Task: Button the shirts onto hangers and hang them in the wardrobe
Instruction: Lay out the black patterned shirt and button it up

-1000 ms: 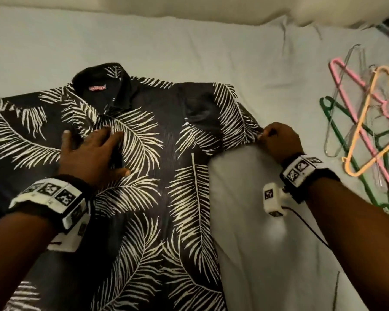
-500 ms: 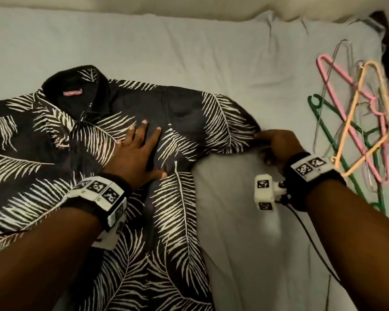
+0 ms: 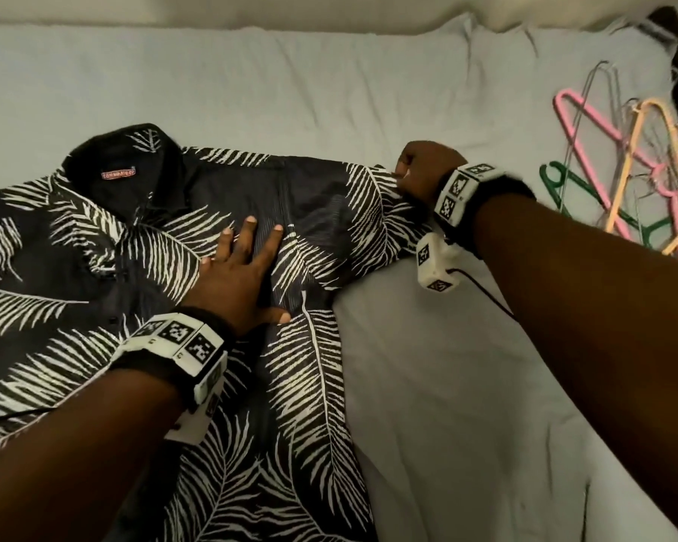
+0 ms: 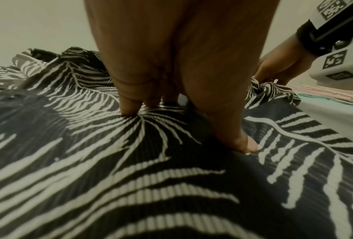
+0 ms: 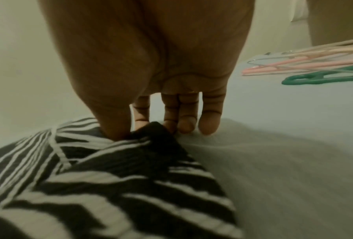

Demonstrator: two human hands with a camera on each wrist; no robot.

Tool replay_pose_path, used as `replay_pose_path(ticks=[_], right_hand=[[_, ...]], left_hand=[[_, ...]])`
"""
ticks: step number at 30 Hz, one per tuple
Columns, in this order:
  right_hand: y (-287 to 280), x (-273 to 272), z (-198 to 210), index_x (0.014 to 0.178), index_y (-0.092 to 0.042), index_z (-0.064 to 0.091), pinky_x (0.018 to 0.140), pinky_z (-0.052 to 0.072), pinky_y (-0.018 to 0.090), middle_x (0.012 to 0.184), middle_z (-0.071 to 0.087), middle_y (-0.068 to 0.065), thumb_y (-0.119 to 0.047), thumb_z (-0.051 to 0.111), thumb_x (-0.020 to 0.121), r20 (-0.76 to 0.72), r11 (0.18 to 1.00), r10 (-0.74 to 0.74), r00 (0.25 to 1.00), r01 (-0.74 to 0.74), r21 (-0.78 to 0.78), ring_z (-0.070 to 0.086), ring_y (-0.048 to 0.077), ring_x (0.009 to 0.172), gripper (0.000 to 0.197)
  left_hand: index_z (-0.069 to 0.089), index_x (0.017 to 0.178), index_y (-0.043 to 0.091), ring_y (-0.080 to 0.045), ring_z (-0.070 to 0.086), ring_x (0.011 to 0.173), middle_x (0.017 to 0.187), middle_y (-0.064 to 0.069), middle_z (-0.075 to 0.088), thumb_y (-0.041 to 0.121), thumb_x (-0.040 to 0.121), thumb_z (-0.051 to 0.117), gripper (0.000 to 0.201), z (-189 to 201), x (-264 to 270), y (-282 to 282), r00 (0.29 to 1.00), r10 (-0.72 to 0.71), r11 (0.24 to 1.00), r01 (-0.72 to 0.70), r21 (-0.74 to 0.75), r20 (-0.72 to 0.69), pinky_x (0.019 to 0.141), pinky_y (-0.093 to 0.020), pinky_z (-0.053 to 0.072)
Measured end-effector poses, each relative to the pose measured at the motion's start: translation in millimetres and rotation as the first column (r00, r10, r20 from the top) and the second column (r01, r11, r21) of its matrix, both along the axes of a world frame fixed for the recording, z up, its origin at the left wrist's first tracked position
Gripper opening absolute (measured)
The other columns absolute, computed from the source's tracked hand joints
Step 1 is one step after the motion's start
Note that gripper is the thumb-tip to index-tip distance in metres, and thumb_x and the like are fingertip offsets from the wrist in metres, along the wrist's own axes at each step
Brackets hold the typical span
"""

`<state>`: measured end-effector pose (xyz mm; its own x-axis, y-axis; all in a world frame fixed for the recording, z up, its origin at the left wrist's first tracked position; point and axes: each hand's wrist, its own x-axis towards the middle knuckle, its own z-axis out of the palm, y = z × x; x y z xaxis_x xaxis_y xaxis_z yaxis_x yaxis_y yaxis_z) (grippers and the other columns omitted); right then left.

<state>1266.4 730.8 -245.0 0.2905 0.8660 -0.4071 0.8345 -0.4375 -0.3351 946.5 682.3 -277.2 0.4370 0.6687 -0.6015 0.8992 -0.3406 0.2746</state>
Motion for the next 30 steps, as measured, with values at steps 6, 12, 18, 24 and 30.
replay_pose_path(ticks=[6,12,18,24,30], right_hand=[[-22.3,31.5,6.1,0.106,0.001,0.07,0.081,0.039,0.038,0.106,0.066,0.023,-0.03,0.051,0.102,0.079,0.994,-0.108,0.991,0.108,0.004,0.06,0.038,0.106,0.037],[-37.8,43.8,7.8,0.075,-0.007,0.06,0.065,0.048,0.038,0.071,0.066,0.013,-0.04,0.052,0.102,-0.319,0.882,-0.46,0.829,0.467,-0.058,0.064,0.03,0.068,0.043],[-29.5,40.2,6.8,0.083,-0.009,0.07,0.053,0.049,0.029,0.064,0.058,0.009,-0.049,0.072,0.086,-0.521,0.791,-0.57,0.635,0.595,-0.141,0.053,0.021,0.049,0.04],[-19.9,51.7,8.4,0.073,-0.014,0.067,0.056,0.055,0.031,0.071,0.065,0.004,-0.022,0.071,0.089,-0.48,0.814,-0.544,0.688,0.571,-0.103,0.062,0.022,0.062,0.019],[-65.2,52.0,-7.6,0.065,-0.016,0.045,0.045,0.031,0.02,0.057,0.054,0.001,-0.036,0.048,0.103,-0.638,0.721,-0.579,0.507,0.684,-0.111,0.049,0.02,0.044,0.043]], left_hand=[[-0.02,0.155,0.043,-0.035,-0.016,0.154,0.165,0.0,-0.027,0.065,0.067,0.081,0.136,0.9,0.7,0.2,1.0,0.003,1.0,-0.003,-0.011,0.003,0.119,-0.065,0.013],[0.025,0.156,0.038,-0.035,0.036,0.145,0.163,-0.009,0.028,0.067,0.079,0.069,0.093,32.6,10.4,11.1,0.996,-0.051,0.993,0.058,0.098,-0.079,0.107,-0.055,0.042],[0.06,0.13,0.017,-0.042,0.056,0.118,0.129,-0.018,0.061,0.032,0.096,0.056,0.037,51.2,54.6,70.7,0.956,-0.141,0.902,0.016,0.432,0.259,0.096,-0.053,0.047],[0.062,0.126,0.021,-0.047,0.051,0.12,0.13,-0.018,0.053,0.033,0.099,0.056,0.03,21.9,62.7,113.9,0.985,-0.132,0.915,0.078,0.396,0.111,0.096,-0.057,0.045],[0.056,0.127,0.02,-0.049,0.052,0.119,0.129,-0.022,0.05,0.036,0.102,0.052,0.03,9.5,64.0,119.3,0.982,-0.016,0.937,-0.052,0.346,0.191,0.099,-0.056,0.044]])
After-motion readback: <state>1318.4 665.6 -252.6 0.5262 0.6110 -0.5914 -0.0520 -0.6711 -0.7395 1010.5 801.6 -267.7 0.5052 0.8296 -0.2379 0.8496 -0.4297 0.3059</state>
